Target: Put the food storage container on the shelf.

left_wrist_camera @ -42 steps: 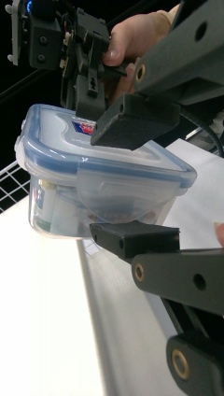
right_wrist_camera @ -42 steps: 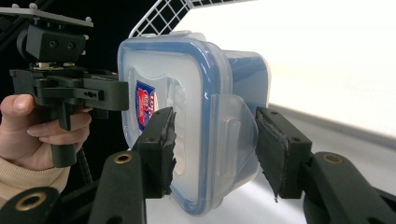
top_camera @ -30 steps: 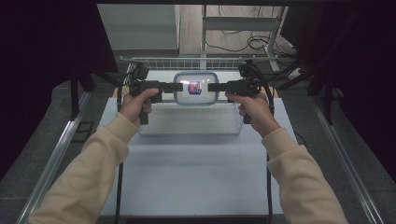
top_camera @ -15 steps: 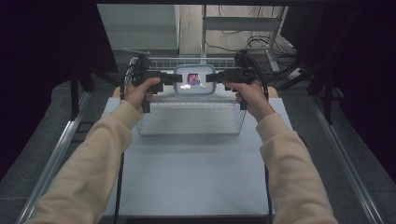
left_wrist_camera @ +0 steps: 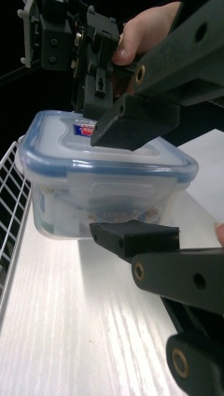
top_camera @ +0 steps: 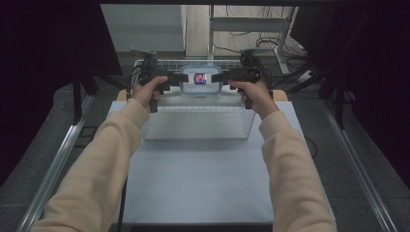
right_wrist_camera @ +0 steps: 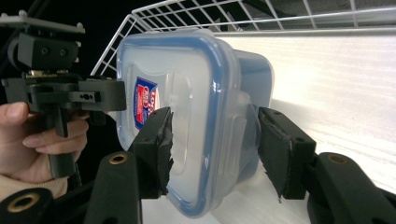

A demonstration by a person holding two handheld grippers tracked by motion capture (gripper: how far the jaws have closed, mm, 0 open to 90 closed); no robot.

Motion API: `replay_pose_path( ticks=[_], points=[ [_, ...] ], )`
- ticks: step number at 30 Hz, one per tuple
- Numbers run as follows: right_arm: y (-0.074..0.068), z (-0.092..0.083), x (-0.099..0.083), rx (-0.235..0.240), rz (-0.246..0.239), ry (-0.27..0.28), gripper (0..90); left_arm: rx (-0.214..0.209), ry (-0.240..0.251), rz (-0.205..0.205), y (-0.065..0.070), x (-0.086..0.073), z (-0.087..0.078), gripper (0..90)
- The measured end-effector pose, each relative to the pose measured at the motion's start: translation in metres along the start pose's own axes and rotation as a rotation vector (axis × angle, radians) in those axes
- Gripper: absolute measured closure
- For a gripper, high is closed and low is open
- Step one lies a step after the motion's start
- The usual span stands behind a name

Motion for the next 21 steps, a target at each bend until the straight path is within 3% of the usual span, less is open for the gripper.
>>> replay_pose_path(
  ticks=[9, 13, 21],
  points=[
    [0.012, 0.004, 0.01, 0.014, 0.129, 0.054, 44.5, -0.017, 0.0, -0.072, -0.007, 0.007, 0.009, 50.0],
    [0.018, 0.006, 0.01, 0.017, 0.18, 0.083, 43.7, -0.026, 0.0, -0.082, -0.01, 0.008, 0.012, 47.3],
    [0.02, 0.008, 0.01, 0.013, 0.195, 0.107, 41.7, -0.036, 0.003, -0.093, -0.011, 0.008, 0.014, 45.3]
  ],
)
Point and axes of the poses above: each handheld gripper's, and its own axes: z roughly forward along the jaws, x roughly out of its top, y roughly to its right, the point moved 10 cm from there along z, roughly forward along the jaws, and after that the axes turned 15 degrees about x, right-handed, at the moved point
